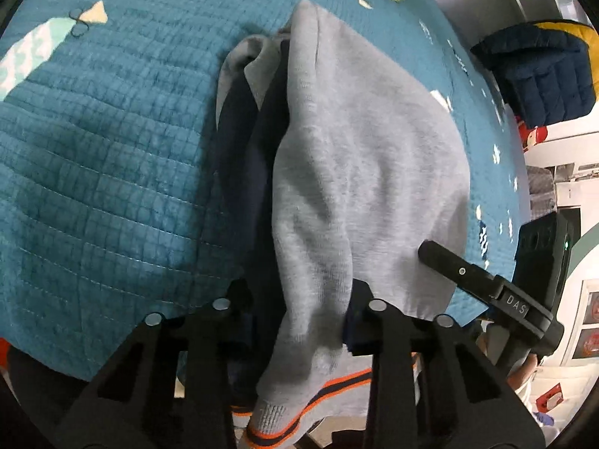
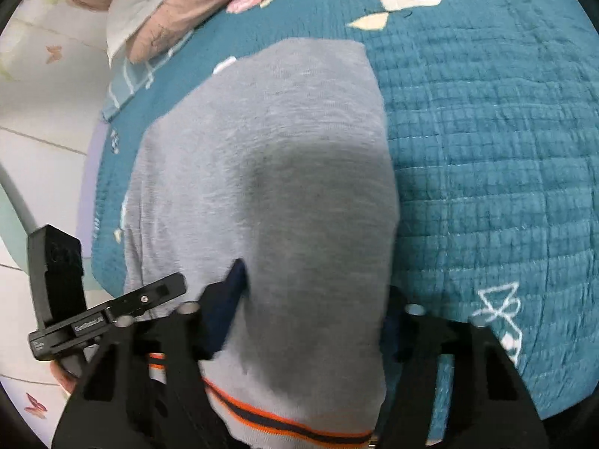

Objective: Fold large clothes

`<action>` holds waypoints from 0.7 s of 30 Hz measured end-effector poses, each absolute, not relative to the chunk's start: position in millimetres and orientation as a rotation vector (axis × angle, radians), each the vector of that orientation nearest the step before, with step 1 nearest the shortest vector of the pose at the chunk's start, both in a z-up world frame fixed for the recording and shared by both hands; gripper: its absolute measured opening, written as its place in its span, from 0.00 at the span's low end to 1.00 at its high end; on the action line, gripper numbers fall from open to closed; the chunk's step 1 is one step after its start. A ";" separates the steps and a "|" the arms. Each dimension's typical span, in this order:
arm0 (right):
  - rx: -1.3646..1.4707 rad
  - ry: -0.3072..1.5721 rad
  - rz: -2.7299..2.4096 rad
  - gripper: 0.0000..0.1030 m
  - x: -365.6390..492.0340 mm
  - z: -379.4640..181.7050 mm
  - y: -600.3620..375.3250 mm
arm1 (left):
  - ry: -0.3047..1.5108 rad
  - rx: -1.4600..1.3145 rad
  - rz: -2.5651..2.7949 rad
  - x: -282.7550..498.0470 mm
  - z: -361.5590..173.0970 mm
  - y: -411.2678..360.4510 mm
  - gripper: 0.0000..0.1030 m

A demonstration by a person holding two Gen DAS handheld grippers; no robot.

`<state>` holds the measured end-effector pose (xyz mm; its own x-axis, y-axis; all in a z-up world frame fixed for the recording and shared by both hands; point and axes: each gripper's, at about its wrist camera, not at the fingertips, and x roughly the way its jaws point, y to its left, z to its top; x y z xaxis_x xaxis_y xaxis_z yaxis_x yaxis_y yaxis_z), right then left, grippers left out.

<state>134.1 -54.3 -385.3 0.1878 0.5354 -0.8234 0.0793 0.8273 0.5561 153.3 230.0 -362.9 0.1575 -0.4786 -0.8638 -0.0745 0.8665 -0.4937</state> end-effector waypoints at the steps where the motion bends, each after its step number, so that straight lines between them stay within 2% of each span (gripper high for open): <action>1: 0.561 1.353 0.353 0.40 132.4 -382.1 -55.9 | 1.394 -0.449 -0.305 153.5 -359.3 227.1 0.30; 10: 0.498 1.280 0.462 0.34 144.5 -332.3 -25.8 | 1.332 -0.296 -0.297 163.1 -305.5 217.4 0.28; 21: 0.471 1.166 0.596 0.34 253.0 -273.4 77.7 | 1.182 -0.165 -0.182 246.4 -219.8 302.6 0.28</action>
<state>253.0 77.7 -273.4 0.2728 0.6545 -0.7051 -0.1881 0.7551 0.6281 246.4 302.6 -219.8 0.3677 -0.2270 -0.9018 0.0541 0.9733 -0.2229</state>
